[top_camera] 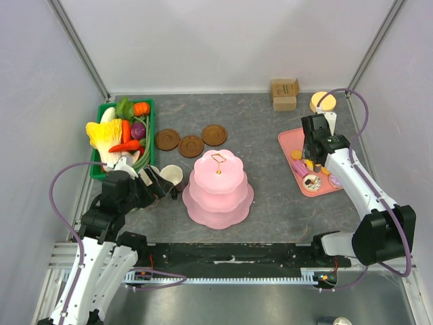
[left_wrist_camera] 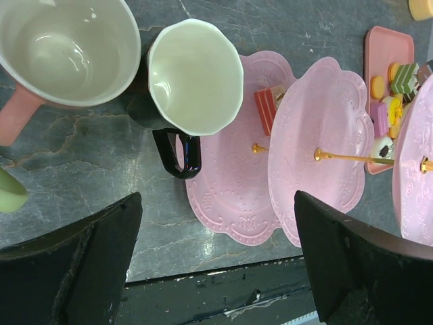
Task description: Serve the afternoon tea
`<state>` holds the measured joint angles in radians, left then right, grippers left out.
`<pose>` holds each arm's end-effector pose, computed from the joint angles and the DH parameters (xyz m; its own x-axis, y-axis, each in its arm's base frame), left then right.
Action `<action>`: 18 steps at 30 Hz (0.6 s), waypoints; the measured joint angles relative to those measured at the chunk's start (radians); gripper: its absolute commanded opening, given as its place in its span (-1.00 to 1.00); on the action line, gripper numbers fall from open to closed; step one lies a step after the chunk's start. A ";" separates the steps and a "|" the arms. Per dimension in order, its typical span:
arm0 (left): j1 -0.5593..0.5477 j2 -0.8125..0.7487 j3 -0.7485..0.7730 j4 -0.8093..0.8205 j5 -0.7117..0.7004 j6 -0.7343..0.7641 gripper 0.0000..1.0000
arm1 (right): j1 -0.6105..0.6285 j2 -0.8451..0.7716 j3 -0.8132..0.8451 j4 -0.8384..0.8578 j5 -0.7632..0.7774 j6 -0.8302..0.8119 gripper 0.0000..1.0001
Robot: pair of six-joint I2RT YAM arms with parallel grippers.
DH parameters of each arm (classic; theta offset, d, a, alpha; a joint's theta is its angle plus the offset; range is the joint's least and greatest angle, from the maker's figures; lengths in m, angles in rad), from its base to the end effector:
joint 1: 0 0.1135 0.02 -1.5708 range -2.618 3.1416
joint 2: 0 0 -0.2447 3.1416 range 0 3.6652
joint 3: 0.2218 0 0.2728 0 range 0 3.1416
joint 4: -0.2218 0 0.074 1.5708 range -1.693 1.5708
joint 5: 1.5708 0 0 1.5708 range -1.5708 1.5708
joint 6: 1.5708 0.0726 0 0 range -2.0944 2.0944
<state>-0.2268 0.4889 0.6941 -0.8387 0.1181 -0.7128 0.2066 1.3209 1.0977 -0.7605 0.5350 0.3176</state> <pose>0.1637 -0.0466 0.2549 -0.6429 -0.5181 -0.5641 -0.1383 0.8029 -0.5798 0.3089 0.0269 0.2366 -0.7429 0.1188 -0.6588 0.3494 0.9082 -0.2302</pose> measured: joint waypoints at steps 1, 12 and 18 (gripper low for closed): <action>0.000 0.000 0.000 0.000 0.001 0.000 0.99 | 0.000 0.000 0.000 0.003 -0.003 0.000 0.16; 0.000 -0.001 -0.001 0.003 0.015 0.000 0.99 | -0.002 0.064 -0.007 0.050 -0.044 0.012 -0.02; 0.000 -0.001 -0.002 0.003 0.016 0.000 0.99 | -0.011 0.079 -0.015 0.057 -0.041 0.022 -0.26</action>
<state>-0.2268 0.4881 0.6926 -0.8352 0.1337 -0.7128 0.1959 1.4002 1.0824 -0.7033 0.4942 0.3397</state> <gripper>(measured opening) 0.993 0.431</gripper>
